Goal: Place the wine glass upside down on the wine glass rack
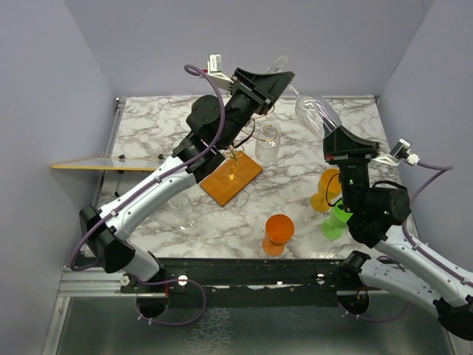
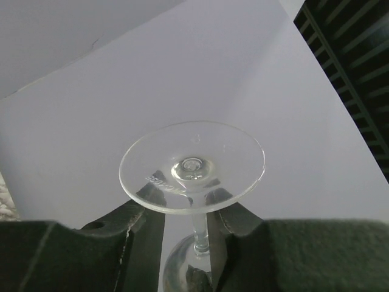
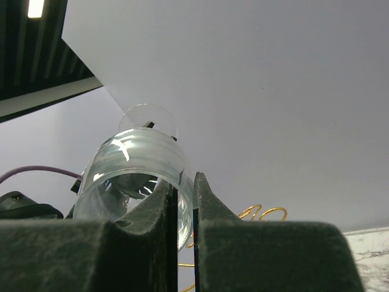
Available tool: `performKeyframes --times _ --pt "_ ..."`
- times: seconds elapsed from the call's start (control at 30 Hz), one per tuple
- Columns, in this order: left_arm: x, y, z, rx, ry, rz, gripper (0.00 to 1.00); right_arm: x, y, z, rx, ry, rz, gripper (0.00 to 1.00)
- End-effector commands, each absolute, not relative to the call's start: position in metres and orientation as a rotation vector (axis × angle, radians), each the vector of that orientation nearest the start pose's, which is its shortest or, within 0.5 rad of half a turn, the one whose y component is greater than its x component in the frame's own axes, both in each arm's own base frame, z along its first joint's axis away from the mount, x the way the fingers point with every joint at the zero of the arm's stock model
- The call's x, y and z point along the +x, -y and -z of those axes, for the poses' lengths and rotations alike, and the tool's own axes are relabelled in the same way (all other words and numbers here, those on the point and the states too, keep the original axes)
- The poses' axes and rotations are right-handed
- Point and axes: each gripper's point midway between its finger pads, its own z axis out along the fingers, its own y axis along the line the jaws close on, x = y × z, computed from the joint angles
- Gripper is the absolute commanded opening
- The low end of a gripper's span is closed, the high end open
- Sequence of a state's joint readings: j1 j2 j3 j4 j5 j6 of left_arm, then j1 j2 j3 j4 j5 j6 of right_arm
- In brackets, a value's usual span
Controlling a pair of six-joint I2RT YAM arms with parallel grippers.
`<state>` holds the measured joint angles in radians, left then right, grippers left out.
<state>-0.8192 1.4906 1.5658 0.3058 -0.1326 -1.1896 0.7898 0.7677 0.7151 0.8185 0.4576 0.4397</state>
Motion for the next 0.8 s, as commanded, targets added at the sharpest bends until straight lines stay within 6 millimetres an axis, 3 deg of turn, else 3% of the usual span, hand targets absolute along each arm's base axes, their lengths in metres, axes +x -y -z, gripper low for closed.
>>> performKeyframes --times 0.0,0.17,0.23,0.37,0.6,0.77 --pt "0.316 0.339 -0.570 -0.483 -1.156 1.692 0.28 0.231 -0.160 -0.487 0.251 -0.855 -1.006 0.01" --pt "0.315 0.336 -0.571 -0.486 -1.130 1.707 0.11 0.232 -0.163 -0.479 0.234 -0.875 -0.996 0.01" --pt "0.314 0.335 -0.573 -0.481 -1.119 1.704 0.00 0.231 -0.163 -0.477 0.224 -0.879 -0.992 0.01" --pt "0.310 0.333 -0.580 -0.432 -1.089 1.684 0.00 0.232 -0.164 -0.471 0.210 -0.913 -0.975 0.02" --pt "0.294 0.326 -0.595 -0.305 -1.039 1.638 0.00 0.225 -0.162 -0.454 0.166 -1.003 -0.941 0.44" --pt "0.281 0.325 -0.605 -0.205 -1.010 1.611 0.00 0.210 -0.159 -0.431 0.077 -1.086 -0.916 0.61"
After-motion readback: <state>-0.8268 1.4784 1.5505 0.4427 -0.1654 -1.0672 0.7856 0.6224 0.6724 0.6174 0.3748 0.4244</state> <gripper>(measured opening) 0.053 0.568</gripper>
